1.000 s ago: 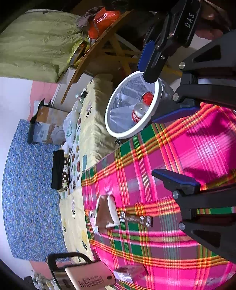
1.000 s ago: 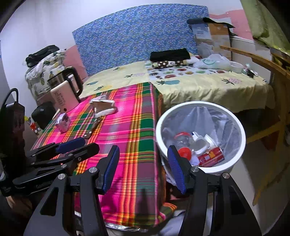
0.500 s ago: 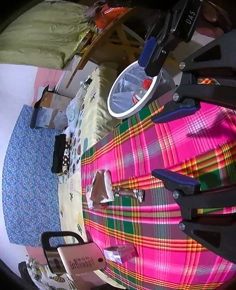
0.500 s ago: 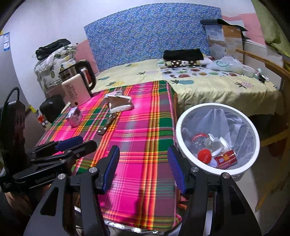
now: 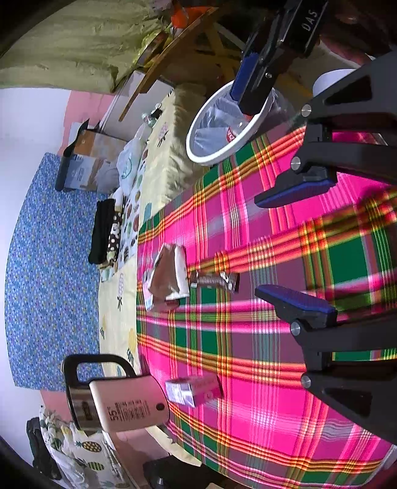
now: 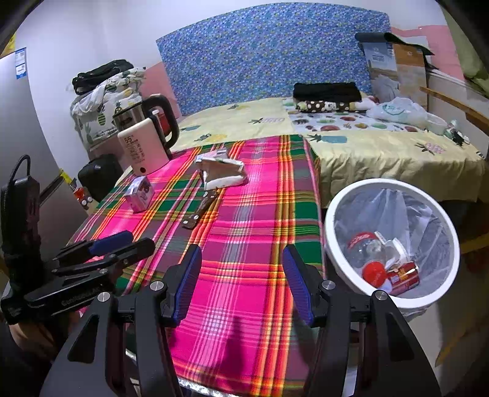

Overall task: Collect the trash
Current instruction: 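Move both open tools back over the remaining table items, then grasp the white milk carton with left tool while right tool grasps the brown stick packet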

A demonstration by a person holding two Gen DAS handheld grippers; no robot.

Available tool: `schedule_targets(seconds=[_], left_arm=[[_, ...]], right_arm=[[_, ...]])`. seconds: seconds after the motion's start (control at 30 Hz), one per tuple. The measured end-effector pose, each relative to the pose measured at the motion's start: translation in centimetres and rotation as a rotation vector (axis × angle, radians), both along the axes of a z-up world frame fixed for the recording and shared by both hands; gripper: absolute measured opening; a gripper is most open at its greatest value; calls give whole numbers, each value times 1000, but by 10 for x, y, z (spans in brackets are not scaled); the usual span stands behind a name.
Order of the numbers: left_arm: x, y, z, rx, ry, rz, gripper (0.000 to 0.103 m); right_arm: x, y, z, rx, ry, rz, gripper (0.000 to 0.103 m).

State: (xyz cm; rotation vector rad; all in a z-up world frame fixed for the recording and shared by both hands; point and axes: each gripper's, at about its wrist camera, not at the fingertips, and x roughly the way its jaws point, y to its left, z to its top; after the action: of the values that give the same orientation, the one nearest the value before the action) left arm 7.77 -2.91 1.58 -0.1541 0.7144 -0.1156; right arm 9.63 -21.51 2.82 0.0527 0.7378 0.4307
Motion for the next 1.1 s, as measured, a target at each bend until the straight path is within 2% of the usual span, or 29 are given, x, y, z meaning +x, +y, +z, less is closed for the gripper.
schedule_targets(seconds=[0.43,0.83,1.1], left_arm=[[2,31,-1,8,6,74,54],[22,75,-6,9,23,174,55],[44,109,-13,14,33,253,62]], right_arm=[[12,18,0,-2,34,40,56],[33,39,-2,5,52,82,56],[49,50,-7,3,78,85,56]])
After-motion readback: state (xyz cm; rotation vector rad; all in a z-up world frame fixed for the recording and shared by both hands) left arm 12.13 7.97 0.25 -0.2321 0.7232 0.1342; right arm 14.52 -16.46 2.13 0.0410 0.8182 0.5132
